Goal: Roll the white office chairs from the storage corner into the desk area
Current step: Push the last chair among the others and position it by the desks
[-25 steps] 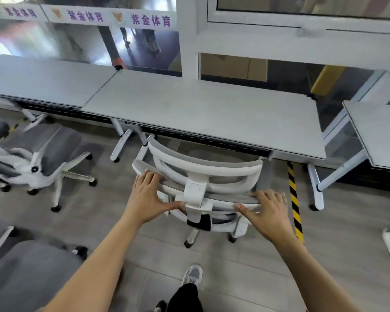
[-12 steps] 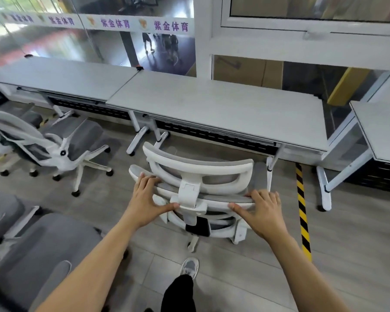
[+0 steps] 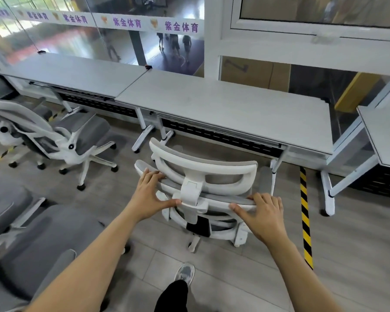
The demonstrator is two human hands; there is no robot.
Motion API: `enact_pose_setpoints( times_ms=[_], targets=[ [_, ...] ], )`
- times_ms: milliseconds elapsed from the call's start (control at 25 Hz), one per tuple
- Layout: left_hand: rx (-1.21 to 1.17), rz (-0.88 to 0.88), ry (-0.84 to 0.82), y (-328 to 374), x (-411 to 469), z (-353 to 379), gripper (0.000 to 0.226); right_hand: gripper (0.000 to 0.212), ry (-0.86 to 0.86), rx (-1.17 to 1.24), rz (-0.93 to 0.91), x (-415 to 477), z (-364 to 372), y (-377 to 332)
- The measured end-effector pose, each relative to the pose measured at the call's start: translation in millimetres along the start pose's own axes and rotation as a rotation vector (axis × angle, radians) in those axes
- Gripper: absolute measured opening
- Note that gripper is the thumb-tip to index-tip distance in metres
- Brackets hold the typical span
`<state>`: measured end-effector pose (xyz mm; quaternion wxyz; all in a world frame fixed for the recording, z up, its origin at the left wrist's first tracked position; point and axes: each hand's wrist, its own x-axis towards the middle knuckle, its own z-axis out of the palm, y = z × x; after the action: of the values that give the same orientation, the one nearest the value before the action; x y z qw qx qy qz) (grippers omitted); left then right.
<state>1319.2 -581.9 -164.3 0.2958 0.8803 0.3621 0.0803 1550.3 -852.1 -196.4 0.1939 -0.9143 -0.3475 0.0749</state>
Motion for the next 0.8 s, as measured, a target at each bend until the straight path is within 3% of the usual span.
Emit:
enact_pose_setpoints(
  times_ms=[240, 520, 800],
  targets=[
    [0.010, 0.011, -0.019, -3.5, -0.3, -4.5, 0.113, 0.080, -0.024, 0.020, 0.025, -3.7, -0.7, -7.7],
    [0.002, -0.031, 0.031, 4.7, -22.2, 0.2, 0.104, 0.079, -0.022, 0.060, 0.036, -11.1, -10.8, -18.2],
    [0.031, 0.044, 0.129, 10.2, -21.0, -35.3, 0.054, 0.046, 0.346, 0.366, 0.001, 12.4, -84.8, -67.6]
  ],
)
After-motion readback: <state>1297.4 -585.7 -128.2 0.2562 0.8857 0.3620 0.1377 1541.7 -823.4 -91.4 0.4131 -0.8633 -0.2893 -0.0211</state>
